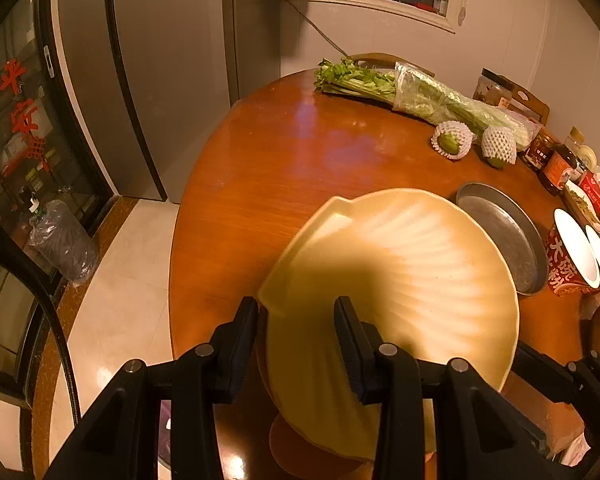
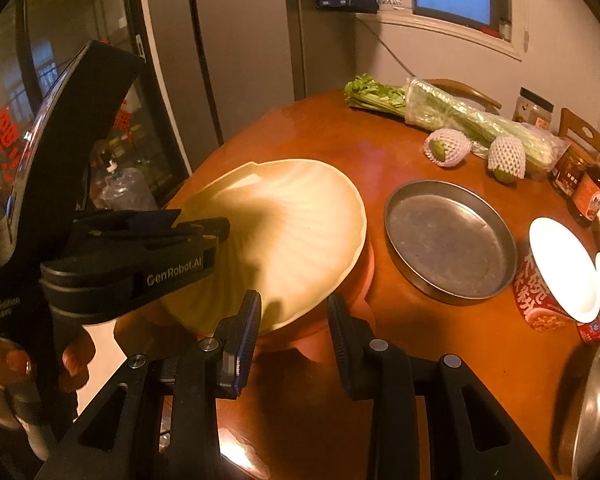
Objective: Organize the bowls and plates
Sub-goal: 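Lower the shell plate onto the orange plate and open the left gripper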
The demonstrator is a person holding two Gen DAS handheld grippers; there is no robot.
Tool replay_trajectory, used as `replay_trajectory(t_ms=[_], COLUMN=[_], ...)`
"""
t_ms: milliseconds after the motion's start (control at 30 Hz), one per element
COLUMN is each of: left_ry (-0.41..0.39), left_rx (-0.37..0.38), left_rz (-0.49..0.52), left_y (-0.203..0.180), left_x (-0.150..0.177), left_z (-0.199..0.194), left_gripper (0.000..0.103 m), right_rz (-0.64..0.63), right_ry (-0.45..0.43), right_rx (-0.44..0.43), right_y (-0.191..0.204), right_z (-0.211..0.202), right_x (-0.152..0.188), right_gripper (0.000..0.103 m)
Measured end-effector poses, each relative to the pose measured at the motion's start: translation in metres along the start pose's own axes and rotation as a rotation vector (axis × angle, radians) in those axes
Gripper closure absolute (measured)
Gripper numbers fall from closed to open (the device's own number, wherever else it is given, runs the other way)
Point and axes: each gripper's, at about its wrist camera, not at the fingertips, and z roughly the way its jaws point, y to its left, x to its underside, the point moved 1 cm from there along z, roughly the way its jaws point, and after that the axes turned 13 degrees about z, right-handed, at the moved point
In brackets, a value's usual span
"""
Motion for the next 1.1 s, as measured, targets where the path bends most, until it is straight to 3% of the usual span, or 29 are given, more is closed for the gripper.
replay_trajectory(t_ms=[300, 600, 1100], left_ry=[0.011, 0.005, -0.036], left_rx=[0.005, 0.018, 0.023], left_rz=[-0.007, -0.014, -0.037], left_y=[0.002, 0.003, 0.007], left_x=[0.001, 0.001, 0.003], left_z=[0.004, -0.001, -0.019], left_gripper=[0.063, 0.063, 0.063], right_rz=[-0.043, -0.087, 0.008], right_ry=[0.002, 0.057, 0.023], right_rx=[0.019, -0.041, -0.015], right_y=[0.003, 0.018, -0.004], right_z=[-0.006, -0.005, -0.011], right_x=[0.006, 0.017, 0.010], right_gripper=[0.066, 0.065, 0.065])
